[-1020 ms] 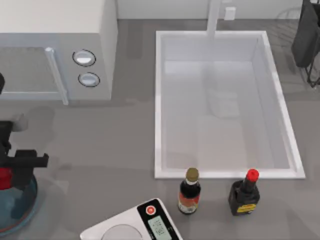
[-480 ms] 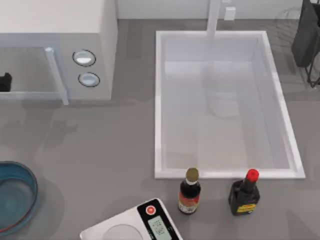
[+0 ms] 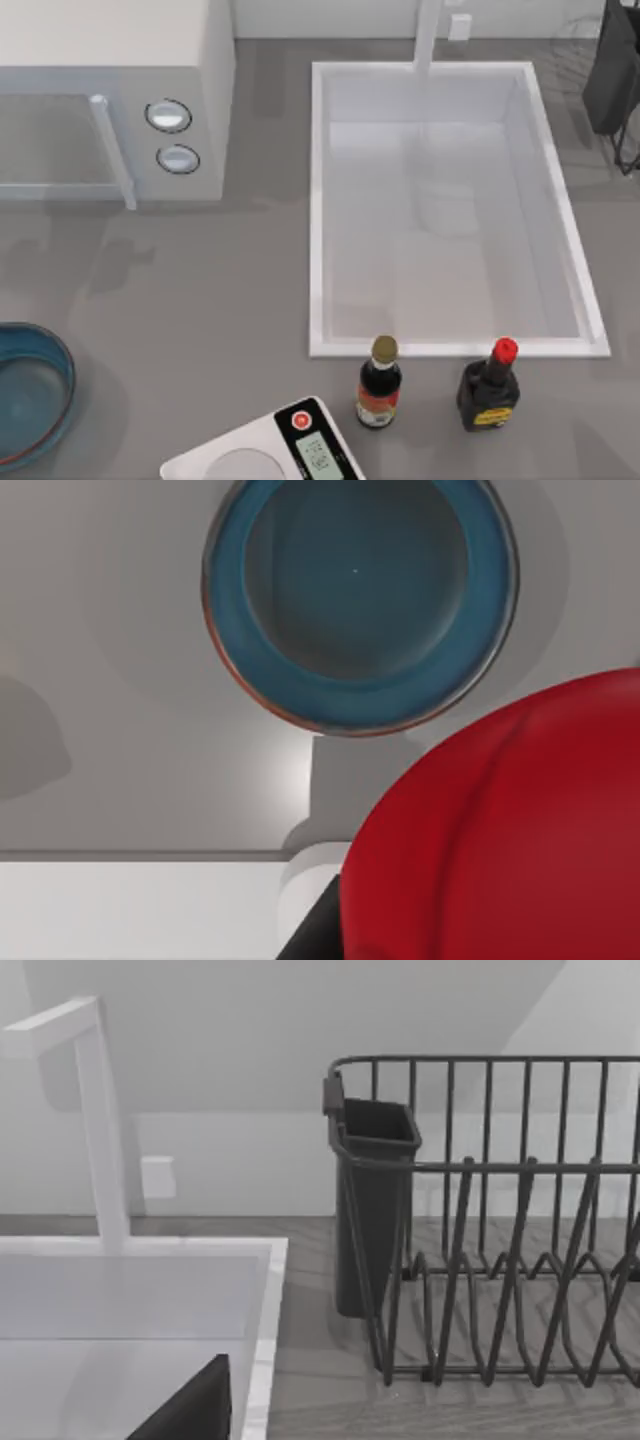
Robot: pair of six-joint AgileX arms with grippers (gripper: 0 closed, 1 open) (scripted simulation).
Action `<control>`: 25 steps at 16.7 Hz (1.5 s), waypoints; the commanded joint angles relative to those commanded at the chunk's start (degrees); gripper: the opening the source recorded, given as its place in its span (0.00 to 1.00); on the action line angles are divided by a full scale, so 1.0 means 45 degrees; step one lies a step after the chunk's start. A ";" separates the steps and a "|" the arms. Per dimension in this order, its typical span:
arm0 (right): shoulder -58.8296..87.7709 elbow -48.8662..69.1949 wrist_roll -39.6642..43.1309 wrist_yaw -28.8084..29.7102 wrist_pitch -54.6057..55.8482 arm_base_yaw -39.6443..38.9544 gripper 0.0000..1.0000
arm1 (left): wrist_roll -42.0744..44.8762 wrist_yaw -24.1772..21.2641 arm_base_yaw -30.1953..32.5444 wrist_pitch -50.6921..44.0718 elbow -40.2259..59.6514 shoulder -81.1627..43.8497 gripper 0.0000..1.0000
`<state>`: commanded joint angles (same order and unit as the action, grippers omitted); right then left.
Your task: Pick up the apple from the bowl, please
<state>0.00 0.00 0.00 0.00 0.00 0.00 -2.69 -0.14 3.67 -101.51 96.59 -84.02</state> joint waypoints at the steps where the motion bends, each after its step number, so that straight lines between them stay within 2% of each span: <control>1: 0.0000 0.0000 0.0000 0.0000 0.0000 0.0000 1.00 | 0.0025 0.0009 -0.0053 0.0030 -0.0035 -0.0038 0.00; 5: 0.0000 0.0000 0.0000 0.0000 0.0000 0.0000 1.00 | -0.0873 0.0011 0.0847 0.0646 -0.0202 -0.0628 0.00; 7: 0.0000 0.0000 0.0000 0.0000 0.0000 0.0000 1.00 | -0.2108 0.0015 0.2092 0.1466 -0.0505 -0.1216 0.00; 11: 0.0000 0.0000 0.0000 0.0000 0.0000 0.0000 1.00 | -0.5410 0.0022 0.5468 0.3545 -0.1312 -0.2531 0.00; 14: 0.0000 0.0000 0.0000 0.0000 0.0000 0.0000 1.00 | -0.6959 0.0027 0.7026 0.4889 -0.1878 -0.3244 0.00; 21: 0.0000 0.0000 0.0000 0.0000 0.0000 0.0000 1.00 | -0.7284 0.0022 0.7341 0.5249 -0.2084 -0.3361 0.00; 25: 0.0000 0.0000 0.0000 0.0000 0.0000 0.0000 1.00 | -0.7268 0.0023 0.7332 0.6682 -0.3350 -0.3629 0.00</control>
<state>0.00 0.00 0.00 0.00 0.00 0.00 -35.39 -0.04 36.66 -71.44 81.51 -100.35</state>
